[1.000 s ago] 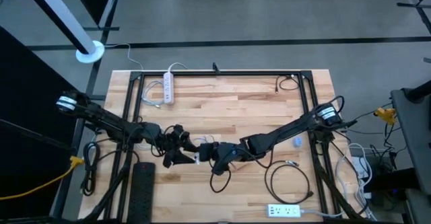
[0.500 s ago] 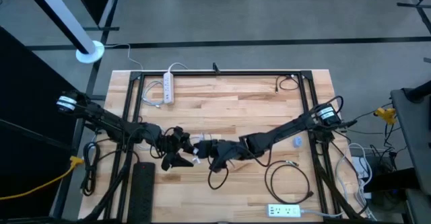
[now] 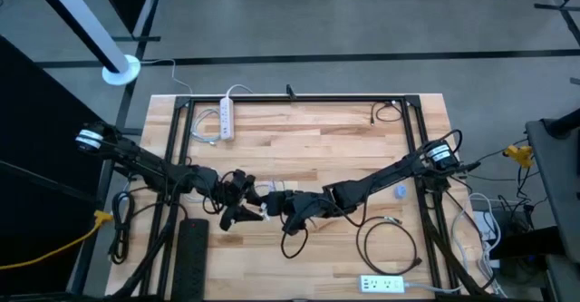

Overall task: Plug in charger cables
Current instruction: Insert the bottom right white charger cable into the black outlet extension

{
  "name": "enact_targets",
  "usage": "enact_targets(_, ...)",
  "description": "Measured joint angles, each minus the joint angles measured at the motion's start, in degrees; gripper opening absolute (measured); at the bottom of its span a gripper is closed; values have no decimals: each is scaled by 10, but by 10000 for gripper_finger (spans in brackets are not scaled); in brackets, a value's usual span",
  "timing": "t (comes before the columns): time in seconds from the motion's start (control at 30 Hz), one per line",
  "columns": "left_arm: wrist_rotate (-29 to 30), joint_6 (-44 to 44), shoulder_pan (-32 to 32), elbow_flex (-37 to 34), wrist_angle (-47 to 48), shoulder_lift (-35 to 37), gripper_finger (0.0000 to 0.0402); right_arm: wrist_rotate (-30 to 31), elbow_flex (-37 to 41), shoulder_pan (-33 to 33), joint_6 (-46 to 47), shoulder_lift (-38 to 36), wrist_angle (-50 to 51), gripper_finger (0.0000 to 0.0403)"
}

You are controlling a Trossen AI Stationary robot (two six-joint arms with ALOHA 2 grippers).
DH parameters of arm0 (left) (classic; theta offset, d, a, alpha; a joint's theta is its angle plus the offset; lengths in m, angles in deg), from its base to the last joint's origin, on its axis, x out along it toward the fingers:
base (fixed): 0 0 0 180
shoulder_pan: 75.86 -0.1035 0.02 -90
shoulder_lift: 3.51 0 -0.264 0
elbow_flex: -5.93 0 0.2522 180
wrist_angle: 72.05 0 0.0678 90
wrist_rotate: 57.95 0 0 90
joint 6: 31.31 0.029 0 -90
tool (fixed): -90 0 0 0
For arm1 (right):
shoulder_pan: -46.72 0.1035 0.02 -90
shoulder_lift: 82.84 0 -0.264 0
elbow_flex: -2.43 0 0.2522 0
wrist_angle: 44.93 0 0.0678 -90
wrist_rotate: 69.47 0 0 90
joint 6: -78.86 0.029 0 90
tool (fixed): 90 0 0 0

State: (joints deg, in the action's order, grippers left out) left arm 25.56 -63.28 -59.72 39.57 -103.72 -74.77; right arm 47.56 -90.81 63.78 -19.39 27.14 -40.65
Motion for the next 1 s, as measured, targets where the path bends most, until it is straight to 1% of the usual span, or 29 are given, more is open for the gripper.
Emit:
enact_targets(0.13, 2, 5, 0, -1, 4, 0, 50, 0, 0, -1, 35, 0, -1, 2)
enact_targets(0.17, 3, 8, 0, -1, 6, 0, 27, -2, 0, 0, 42, 0, -4, 2)
enact_targets(0.2, 4, 10, 0, -2, 7, 0, 16, -2, -1, 1, 47, -1, -5, 3)
enact_targets(0.53, 0, 37, 0, -2, 9, 0, 8, -3, -1, 11, 66, -1, -1, 3)
enact_targets(0.63, -1, 40, 0, -2, 9, 0, 7, -2, -1, 14, 99, -2, 0, 3)
enact_targets(0.73, -3, 46, 1, -2, 6, 0, 7, 7, -1, 18, 171, -9, 8, 5)
enact_targets(0.8, -3, 55, 1, -1, 6, 0, 7, 7, 0, 21, 239, -20, 21, 16)
enact_targets(0.87, -3, 66, 1, -1, 10, 0, 7, 8, 0, 21, 312, -32, 46, 35)
enact_targets(1.0, -3, 81, 1, -1, 15, 0, 7, -4, 0, 20, 465, -58, 120, 90)
